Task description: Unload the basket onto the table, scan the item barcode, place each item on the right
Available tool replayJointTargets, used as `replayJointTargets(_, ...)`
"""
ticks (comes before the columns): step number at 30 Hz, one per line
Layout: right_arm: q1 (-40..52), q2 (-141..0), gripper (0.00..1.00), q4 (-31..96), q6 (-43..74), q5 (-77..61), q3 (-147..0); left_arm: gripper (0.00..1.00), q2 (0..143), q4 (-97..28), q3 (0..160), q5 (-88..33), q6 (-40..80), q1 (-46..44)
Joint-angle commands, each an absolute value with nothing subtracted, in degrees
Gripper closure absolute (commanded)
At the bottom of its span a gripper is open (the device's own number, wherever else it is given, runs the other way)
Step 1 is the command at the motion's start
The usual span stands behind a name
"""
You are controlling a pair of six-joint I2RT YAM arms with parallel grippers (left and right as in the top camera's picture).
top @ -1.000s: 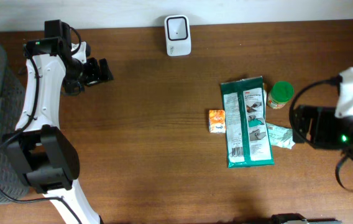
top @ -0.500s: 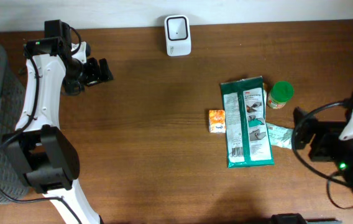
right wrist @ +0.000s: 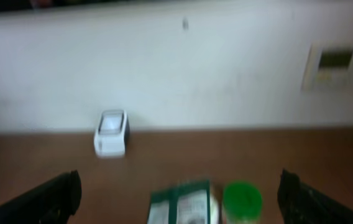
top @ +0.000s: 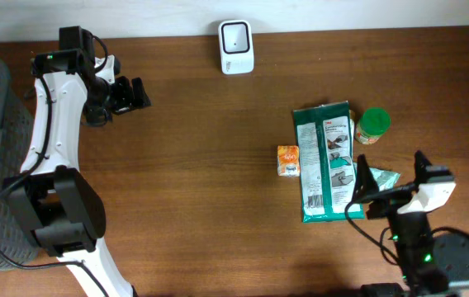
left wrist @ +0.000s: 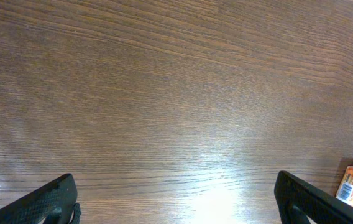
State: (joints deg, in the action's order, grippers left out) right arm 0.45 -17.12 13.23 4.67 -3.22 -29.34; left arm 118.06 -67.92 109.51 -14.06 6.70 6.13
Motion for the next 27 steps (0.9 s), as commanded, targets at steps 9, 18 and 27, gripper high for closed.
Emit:
replayJointTargets(9, 0.36, -0.73, 0.02, -9.39, 4.69, -3.88, -1.91, 0.01, 117.30, -67.81, 110.15, -13.85, 6.37, 6.17)
replayJointTargets(18, 0.36, -0.19, 0.02, 1.91, 4.75, -2.52, -0.32, 0.01, 117.30, -67.81, 110.15, -13.85, 6.37, 6.17)
replayJointTargets(27, 0.36, -0.19, 0.02, 4.27, 4.89, -3.20, -0.32, 0.01, 117.30, -67.81, 110.15, -13.85, 6.35, 6.17)
